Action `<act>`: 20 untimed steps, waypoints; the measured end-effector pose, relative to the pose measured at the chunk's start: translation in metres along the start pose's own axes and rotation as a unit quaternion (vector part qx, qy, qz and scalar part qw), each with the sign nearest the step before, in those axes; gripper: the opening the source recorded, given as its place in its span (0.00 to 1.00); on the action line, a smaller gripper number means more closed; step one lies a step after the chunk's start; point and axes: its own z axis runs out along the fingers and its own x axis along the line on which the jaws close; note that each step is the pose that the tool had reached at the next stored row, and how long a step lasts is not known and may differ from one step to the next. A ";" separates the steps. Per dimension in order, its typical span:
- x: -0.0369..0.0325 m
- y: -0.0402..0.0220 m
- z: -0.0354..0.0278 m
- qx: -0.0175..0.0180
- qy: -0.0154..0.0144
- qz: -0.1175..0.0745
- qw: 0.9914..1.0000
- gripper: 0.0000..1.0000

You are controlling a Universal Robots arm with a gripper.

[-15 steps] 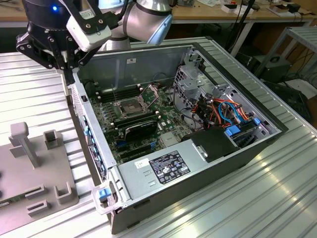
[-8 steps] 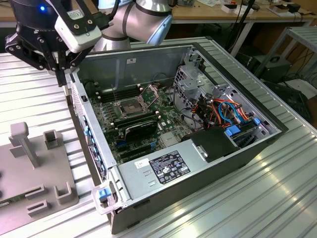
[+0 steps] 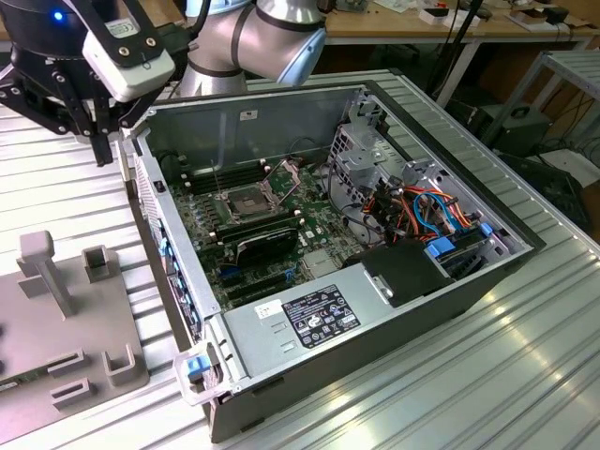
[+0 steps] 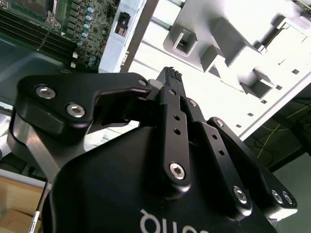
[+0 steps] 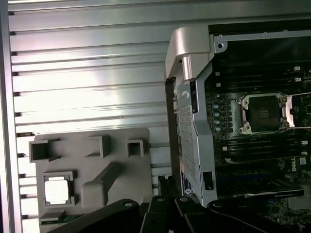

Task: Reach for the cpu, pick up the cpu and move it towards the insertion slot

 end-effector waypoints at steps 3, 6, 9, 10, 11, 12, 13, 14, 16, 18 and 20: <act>0.0069 -0.0013 -0.0002 0.000 0.000 0.000 1.000 0.11; 0.0189 -0.0024 -0.0004 0.000 0.000 0.000 1.000 0.11; 0.0294 -0.0035 -0.0008 0.000 0.000 0.000 1.000 0.11; 0.0334 -0.0041 -0.0008 0.000 0.000 0.000 1.000 0.11; 0.0371 -0.0047 -0.0009 0.000 0.000 0.000 1.000 0.11; 0.0418 -0.0055 -0.0011 0.000 0.000 0.000 1.000 0.11; 0.0450 -0.0061 -0.0012 0.000 0.000 0.000 1.000 0.11; 0.0502 -0.0070 -0.0012 0.000 0.000 0.000 1.000 0.11; 0.0563 -0.0080 -0.0014 0.000 0.000 0.000 1.000 0.11; 0.0632 -0.0090 -0.0016 0.000 0.000 0.000 1.000 0.11; 0.0711 -0.0103 -0.0018 0.000 0.000 0.000 1.000 0.11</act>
